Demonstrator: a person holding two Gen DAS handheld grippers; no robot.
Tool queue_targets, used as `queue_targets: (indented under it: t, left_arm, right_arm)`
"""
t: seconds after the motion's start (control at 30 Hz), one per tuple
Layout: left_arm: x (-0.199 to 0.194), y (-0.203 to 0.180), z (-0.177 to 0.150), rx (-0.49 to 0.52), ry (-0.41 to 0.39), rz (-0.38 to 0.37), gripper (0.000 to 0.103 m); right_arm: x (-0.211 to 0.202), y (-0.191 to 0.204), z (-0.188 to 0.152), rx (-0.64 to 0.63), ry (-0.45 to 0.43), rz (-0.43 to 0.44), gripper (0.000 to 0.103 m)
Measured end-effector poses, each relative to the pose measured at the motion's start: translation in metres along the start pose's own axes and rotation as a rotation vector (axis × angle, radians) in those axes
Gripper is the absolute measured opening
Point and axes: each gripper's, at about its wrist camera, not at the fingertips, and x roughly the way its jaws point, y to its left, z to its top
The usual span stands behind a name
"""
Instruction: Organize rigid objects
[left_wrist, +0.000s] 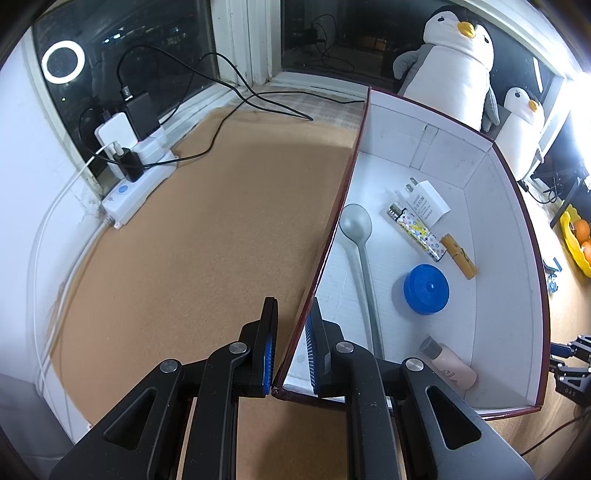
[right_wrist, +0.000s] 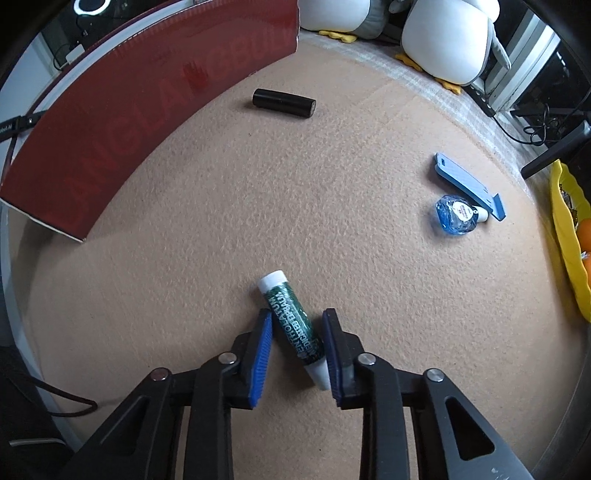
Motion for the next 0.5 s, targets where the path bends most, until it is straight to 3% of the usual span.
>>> queue_targets:
  t: [0.23,0.5]
  left_arm:
    - [0.0010,0.0000,-0.0001,-0.003,0.000,-0.001,0.013]
    - [0.0020,0.0001,-0.0004,-0.003,-0.002,-0.002,0.013]
  right_arm:
    - [0.0015,-0.0015,0.0003,0.026,-0.009,0.011,0.014]
    - [-0.0072,-0.0080,0.0005,0.117,-0.056,0.035,0.014]
